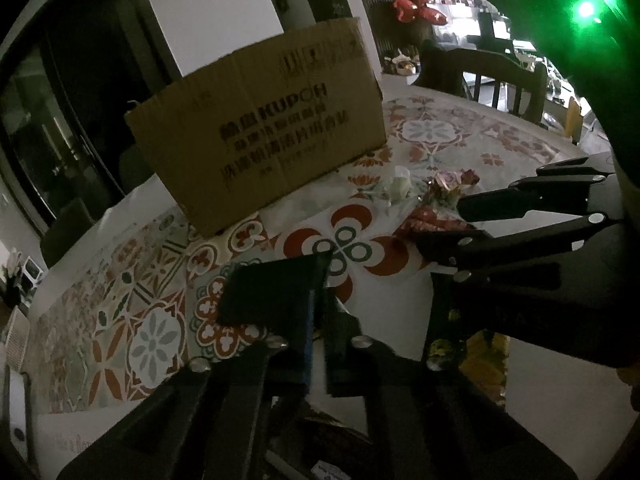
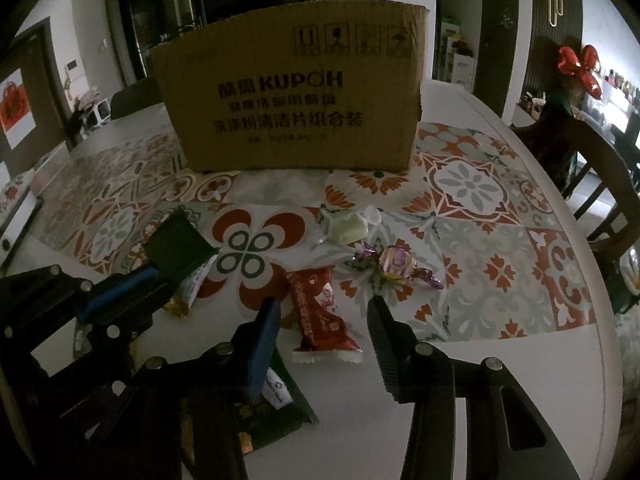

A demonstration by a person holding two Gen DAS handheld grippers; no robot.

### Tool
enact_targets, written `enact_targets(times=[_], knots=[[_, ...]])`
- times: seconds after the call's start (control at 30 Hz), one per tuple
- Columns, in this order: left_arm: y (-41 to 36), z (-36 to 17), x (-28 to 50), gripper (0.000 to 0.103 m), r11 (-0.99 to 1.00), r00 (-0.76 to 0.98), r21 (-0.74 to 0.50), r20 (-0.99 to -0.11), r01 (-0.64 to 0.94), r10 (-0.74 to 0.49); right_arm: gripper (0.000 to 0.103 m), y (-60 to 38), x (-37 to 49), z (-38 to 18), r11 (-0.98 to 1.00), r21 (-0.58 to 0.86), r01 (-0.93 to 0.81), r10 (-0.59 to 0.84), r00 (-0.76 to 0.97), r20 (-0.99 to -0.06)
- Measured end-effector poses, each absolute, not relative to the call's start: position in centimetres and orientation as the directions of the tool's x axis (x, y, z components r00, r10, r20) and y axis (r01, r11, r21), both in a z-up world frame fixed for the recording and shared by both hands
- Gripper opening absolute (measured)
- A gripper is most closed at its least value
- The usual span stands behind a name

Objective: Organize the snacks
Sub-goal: 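Grasp a dark chocolate packet with the left tool while the right tool grasps a red wrapped snack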

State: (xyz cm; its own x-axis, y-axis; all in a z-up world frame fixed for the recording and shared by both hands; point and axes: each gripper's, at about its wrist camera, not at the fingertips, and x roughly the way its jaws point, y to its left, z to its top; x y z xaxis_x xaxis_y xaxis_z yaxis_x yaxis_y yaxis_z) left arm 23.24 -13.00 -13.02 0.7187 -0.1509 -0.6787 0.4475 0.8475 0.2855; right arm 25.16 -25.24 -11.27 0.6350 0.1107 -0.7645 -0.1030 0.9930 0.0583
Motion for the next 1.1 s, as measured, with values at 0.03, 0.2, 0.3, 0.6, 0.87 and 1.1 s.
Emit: enact_targets(times=[0.03, 0.2, 0.3, 0.6, 0.87, 1.1], knots=[[-13.0, -13.1, 23.3, 0.002, 0.847, 0.717, 0.284, -0.681, 0.449, -0.152, 0.04, -25.2, 25.2, -11.4, 0.993, 0.058, -0.106, 0.112, 0.631, -0.768], [-12.9, -13.0, 23.2, 0.002, 0.849, 0.717, 0.277, -0.679, 0.449, -0.157, 0.03, -25.0, 25.3, -11.8, 0.993, 0.054, -0.11, 0.111, 0.626, -0.772], [-12.4, -12.6, 23.3, 0.002, 0.862, 0.713, 0.241, -0.677, 0.446, -0.179, 0.028, -25.0, 25.2, -11.7, 0.993, 0.056, -0.107, 0.111, 0.627, -0.771], [-11.4, -10.2, 22.7, 0.002, 0.883, 0.745, 0.202, -0.632, 0.424, -0.213, 0.028, -25.0, 24.2, -9.9, 0.991, 0.082, -0.109, 0.134, 0.66, -0.739], [-10.7, -7.8, 21.6, 0.002, 0.892, 0.785, 0.198, -0.576, 0.406, -0.229, 0.028, -24.5, 23.3, -7.6, 0.989, 0.086, -0.124, 0.149, 0.699, -0.7], [-9.9, -5.8, 21.1, 0.002, 0.902, 0.811, 0.182, -0.532, 0.391, -0.244, 0.028, -24.3, 22.3, -5.4, 0.987, 0.088, -0.132, 0.157, 0.738, -0.656]])
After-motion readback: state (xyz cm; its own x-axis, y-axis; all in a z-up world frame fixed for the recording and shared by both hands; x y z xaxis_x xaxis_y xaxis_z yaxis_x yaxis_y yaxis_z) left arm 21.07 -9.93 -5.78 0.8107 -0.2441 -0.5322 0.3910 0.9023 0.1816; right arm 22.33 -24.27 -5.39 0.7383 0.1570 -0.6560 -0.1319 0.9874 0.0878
